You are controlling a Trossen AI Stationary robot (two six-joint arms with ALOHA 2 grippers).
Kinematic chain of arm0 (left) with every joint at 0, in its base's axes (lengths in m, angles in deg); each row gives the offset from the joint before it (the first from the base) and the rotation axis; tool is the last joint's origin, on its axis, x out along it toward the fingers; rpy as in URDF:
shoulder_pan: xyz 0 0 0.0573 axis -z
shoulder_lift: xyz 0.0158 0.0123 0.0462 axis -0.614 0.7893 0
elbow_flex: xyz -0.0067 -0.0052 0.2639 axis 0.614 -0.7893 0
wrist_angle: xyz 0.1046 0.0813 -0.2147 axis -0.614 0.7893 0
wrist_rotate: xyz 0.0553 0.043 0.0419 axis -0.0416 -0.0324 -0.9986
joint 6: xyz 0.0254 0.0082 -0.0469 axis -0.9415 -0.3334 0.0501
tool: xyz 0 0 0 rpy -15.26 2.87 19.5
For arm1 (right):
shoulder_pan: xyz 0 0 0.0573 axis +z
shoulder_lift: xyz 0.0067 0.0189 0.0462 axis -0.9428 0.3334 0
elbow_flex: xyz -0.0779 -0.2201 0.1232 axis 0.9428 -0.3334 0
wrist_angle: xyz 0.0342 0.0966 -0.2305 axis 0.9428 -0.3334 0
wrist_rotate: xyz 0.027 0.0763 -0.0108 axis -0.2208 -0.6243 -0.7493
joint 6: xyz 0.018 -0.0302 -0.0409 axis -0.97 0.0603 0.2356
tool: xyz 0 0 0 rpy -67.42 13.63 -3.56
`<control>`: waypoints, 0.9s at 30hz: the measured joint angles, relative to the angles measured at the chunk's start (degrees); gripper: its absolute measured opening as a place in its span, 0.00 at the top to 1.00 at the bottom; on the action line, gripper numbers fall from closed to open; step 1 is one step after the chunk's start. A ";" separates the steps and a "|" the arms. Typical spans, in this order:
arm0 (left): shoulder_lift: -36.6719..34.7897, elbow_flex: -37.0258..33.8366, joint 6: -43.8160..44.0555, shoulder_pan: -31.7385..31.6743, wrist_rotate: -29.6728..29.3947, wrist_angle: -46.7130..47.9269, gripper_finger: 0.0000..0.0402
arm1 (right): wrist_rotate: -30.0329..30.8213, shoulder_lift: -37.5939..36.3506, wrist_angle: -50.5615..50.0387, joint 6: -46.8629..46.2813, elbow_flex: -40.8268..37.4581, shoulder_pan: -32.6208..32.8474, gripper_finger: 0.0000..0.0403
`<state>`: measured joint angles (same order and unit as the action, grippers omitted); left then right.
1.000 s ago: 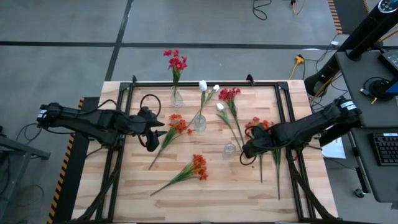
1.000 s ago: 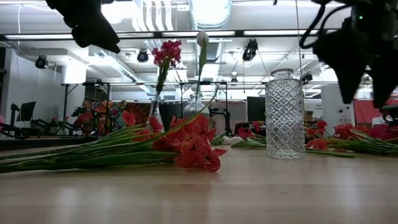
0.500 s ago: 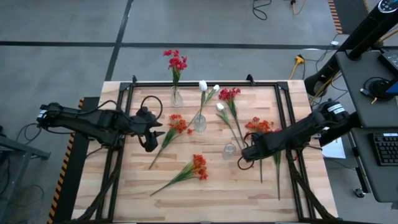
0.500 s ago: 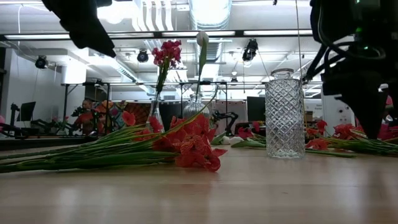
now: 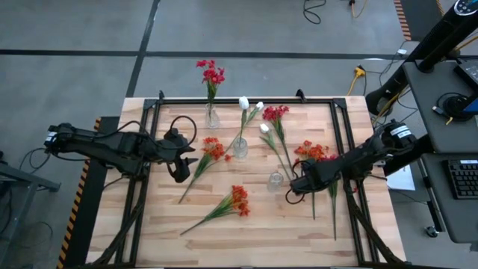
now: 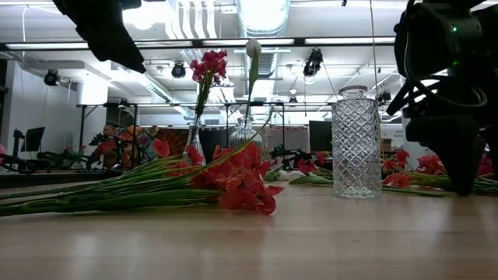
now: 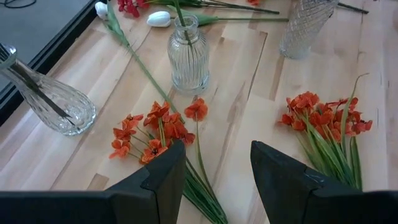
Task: Sort flowers into vase by color
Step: Put the middle right orange sprig flower into the bottom right transparent glass vase
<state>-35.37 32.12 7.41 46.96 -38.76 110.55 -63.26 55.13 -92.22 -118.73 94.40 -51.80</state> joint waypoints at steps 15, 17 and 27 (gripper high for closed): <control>1.32 -0.83 1.51 0.13 -0.17 -3.83 0.59 | 0.19 -0.42 4.28 -0.03 -1.49 0.00 0.46; 1.79 -1.98 1.49 0.43 -0.15 -7.87 0.59 | 0.19 -0.42 4.41 -0.05 -1.47 0.00 0.55; 1.91 -6.31 1.95 1.19 -0.07 -11.43 0.59 | 0.09 -0.68 3.05 1.23 -1.64 0.00 0.95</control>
<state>-33.46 25.80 9.36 48.15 -38.82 99.12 -63.17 54.45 -89.18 -117.50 92.76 -51.80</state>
